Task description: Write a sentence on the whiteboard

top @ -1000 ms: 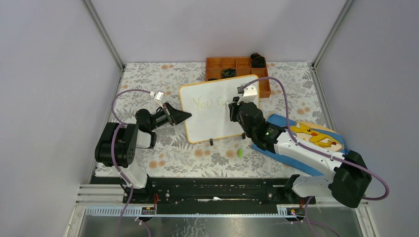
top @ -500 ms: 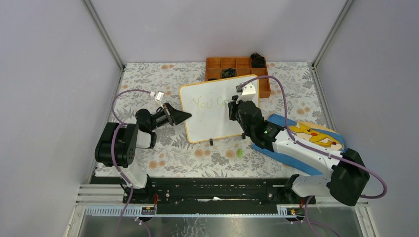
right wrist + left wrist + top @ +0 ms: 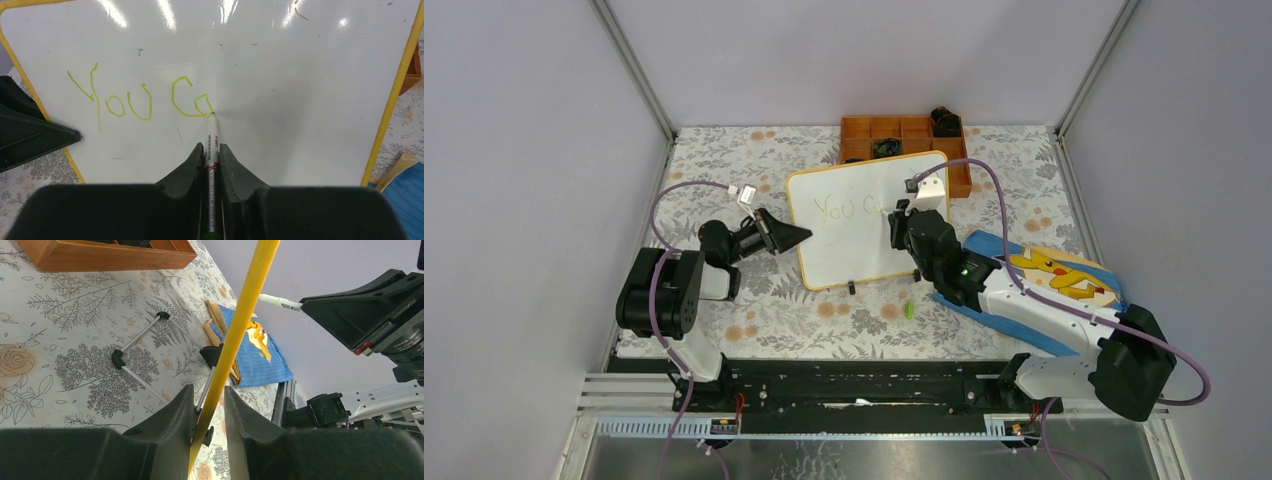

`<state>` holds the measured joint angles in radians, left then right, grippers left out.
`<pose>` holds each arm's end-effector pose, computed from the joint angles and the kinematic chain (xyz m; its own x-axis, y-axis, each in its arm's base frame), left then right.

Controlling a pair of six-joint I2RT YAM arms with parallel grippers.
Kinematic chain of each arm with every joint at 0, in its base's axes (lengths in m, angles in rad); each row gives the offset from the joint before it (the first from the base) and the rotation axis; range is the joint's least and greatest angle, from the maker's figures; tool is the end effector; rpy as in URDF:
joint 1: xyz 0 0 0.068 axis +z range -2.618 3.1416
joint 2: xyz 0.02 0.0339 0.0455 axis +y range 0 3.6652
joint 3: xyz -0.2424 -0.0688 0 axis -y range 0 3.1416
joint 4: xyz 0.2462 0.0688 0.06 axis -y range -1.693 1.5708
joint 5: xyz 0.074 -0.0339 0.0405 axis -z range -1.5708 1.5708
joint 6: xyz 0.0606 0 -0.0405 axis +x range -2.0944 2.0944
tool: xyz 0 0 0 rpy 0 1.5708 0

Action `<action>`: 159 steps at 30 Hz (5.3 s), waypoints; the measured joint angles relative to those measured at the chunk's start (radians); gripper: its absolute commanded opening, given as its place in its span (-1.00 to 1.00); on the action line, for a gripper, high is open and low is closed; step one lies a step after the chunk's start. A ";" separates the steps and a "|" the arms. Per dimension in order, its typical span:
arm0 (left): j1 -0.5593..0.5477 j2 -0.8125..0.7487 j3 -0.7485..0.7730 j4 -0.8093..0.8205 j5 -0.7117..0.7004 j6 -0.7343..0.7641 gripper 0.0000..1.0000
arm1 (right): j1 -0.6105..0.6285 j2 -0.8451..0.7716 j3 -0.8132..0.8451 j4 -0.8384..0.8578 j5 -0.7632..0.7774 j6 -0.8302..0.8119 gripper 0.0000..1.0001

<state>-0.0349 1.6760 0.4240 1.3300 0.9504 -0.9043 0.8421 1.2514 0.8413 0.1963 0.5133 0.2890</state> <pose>0.2866 -0.0593 0.1481 -0.6050 -0.4361 -0.6662 0.5749 0.3396 -0.7444 0.2336 0.2171 0.2736 -0.2296 0.1156 -0.9664 -0.2764 0.9443 0.1786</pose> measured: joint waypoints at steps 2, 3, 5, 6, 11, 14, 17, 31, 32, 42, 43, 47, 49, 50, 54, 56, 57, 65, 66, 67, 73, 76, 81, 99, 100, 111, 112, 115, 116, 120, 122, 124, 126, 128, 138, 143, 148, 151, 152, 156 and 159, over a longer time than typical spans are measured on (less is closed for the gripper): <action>0.000 0.000 0.000 -0.001 0.000 0.001 -0.31 | 0.000 -0.006 -0.009 -0.002 0.000 0.004 -1.00; 0.000 0.000 0.000 -0.001 0.000 0.001 -0.31 | 0.000 -0.008 -0.011 -0.004 0.000 0.005 -1.00; -0.002 -0.002 0.000 -0.004 0.000 0.003 -0.31 | 0.000 -0.011 -0.013 -0.005 0.002 0.005 -1.00; -0.004 -0.003 0.000 -0.005 0.000 0.004 -0.31 | 0.000 -0.013 -0.014 -0.005 0.002 0.005 -1.00; -0.005 -0.004 0.000 -0.007 0.000 0.007 -0.30 | 0.000 -0.034 -0.016 -0.005 0.003 0.004 -1.00; -0.005 -0.004 0.000 -0.008 0.000 0.009 -0.29 | 0.000 -0.054 -0.015 -0.004 0.010 0.003 -1.00; -0.005 -0.006 0.000 -0.010 0.000 0.011 -0.29 | -0.001 -0.056 -0.010 -0.003 0.021 -0.002 -1.00; -0.010 -0.011 0.000 -0.026 0.000 0.025 -0.29 | -0.010 -0.018 0.011 0.008 0.021 -0.005 -1.00; -0.010 -0.011 0.000 -0.027 0.000 0.025 -0.28 | -0.011 -0.016 0.011 0.010 0.021 -0.005 -1.00; -0.010 -0.011 0.000 -0.040 0.000 0.026 -0.28 | -0.016 -0.006 0.012 0.018 0.020 -0.004 -1.00; -0.010 -0.011 0.000 -0.043 0.000 0.026 -0.28 | -0.016 -0.006 0.012 0.018 0.020 -0.003 -1.00; -0.011 -0.013 0.000 -0.048 0.000 0.026 -0.28 | -0.017 -0.007 0.005 0.019 0.020 0.004 -1.00; -0.011 -0.014 0.000 -0.051 0.000 0.029 -0.28 | -0.017 -0.010 -0.008 0.018 0.019 0.009 -1.00; -0.011 -0.015 0.000 -0.052 0.000 0.030 -0.28 | -0.017 -0.013 -0.013 0.018 0.018 0.013 -1.00; -0.013 -0.018 0.000 -0.055 0.000 0.035 -0.28 | -0.017 -0.027 -0.034 0.018 0.017 0.024 -1.00; -0.014 -0.019 0.000 -0.059 0.000 0.039 -0.28 | -0.017 -0.031 -0.042 0.018 0.017 0.029 -1.00; -0.015 -0.019 0.000 -0.060 0.000 0.040 -0.28 | -0.017 -0.032 -0.045 0.017 0.017 0.031 -1.00; -0.017 -0.020 0.000 -0.066 0.000 0.045 -0.28 | -0.017 -0.032 -0.043 0.016 0.017 0.033 -1.00; -0.017 -0.020 0.000 -0.066 0.000 0.045 -0.28 | -0.017 -0.032 -0.041 0.014 0.017 0.032 -1.00; -0.018 -0.021 0.000 -0.066 0.000 0.046 -0.28 | -0.017 -0.031 -0.038 0.012 0.017 0.031 -1.00; -0.020 -0.021 0.000 -0.067 0.000 0.049 -0.28 | -0.017 -0.013 -0.005 0.010 0.018 0.024 -1.00; -0.022 -0.021 0.000 -0.068 0.000 0.050 -0.28 | -0.017 -0.006 0.005 0.010 0.018 0.021 -1.00; -0.023 -0.021 0.000 -0.068 0.000 0.051 -0.28 | -0.018 0.002 0.014 0.010 0.020 0.014 -1.00; -0.026 -0.021 0.000 -0.084 0.004 0.053 -0.28 | -0.040 0.011 0.027 0.010 0.023 0.005 -1.00; -0.026 -0.021 0.000 -0.086 0.004 0.053 -0.28 | -0.041 0.010 0.027 0.010 0.026 0.005 -1.00; -0.030 -0.021 0.001 -0.097 0.004 0.056 -0.28 | -0.045 0.002 0.027 -0.006 0.029 0.008 -1.00; -0.030 -0.021 0.001 -0.097 0.005 0.057 -0.28 | -0.045 0.001 0.027 -0.008 0.029 0.008 -1.00; -0.031 -0.021 0.003 -0.098 0.006 0.060 -0.28 | -0.047 -0.004 0.021 -0.012 0.029 0.013 -1.00; -0.031 -0.021 0.003 -0.098 0.007 0.061 -0.28 | -0.047 -0.007 0.017 -0.013 0.029 0.014 -1.00; -0.031 -0.024 0.004 -0.105 0.008 0.064 -0.28 | -0.048 -0.016 0.001 -0.022 0.029 0.019 -1.00; -0.031 -0.027 0.005 -0.108 0.008 0.067 -0.28 | -0.048 -0.021 -0.006 -0.027 0.028 0.021 -1.00; -0.031 -0.030 0.005 -0.113 0.008 0.068 -0.28 | -0.048 -0.026 -0.014 -0.028 0.028 0.023 -1.00; -0.031 -0.030 0.005 -0.113 0.008 0.069 -0.28 | -0.048 -0.031 -0.020 -0.031 0.028 0.024 -1.00; -0.031 -0.030 0.005 -0.114 0.008 0.069 -0.27 | -0.048 -0.035 -0.022 -0.037 0.028 0.027 -1.00; -0.032 -0.035 0.006 -0.117 0.008 0.070 -0.16 | -0.050 -0.144 -0.022 -0.068 0.019 0.032 -1.00; -0.032 -0.041 0.006 -0.119 0.008 0.070 -0.15 | -0.043 -0.224 -0.022 -0.073 0.015 0.029 -1.00; -0.032 -0.056 0.006 -0.132 0.007 0.081 -0.16 | 0.124 -0.264 -0.054 -0.039 0.073 -0.026 -1.00; -0.032 -0.067 0.007 -0.150 0.007 0.092 -0.16 | 0.207 -0.243 -0.070 -0.020 0.082 -0.045 -1.00; -0.032 -0.068 0.007 -0.155 0.007 0.096 -0.16 | 0.216 -0.229 -0.076 -0.014 0.089 -0.046 -1.00; -0.032 -0.068 0.014 -0.188 0.006 0.112 -0.17 | 0.246 -0.156 -0.098 0.016 0.108 -0.045 -1.00; -0.034 -0.068 0.024 -0.217 0.002 0.129 -0.19 | 0.294 -0.104 -0.114 0.049 0.120 -0.045 -1.00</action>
<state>-0.0685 1.6081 0.4484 1.1130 0.9527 -0.7750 1.1366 1.1477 0.7277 0.2451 0.6331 0.2440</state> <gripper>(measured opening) 0.415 0.186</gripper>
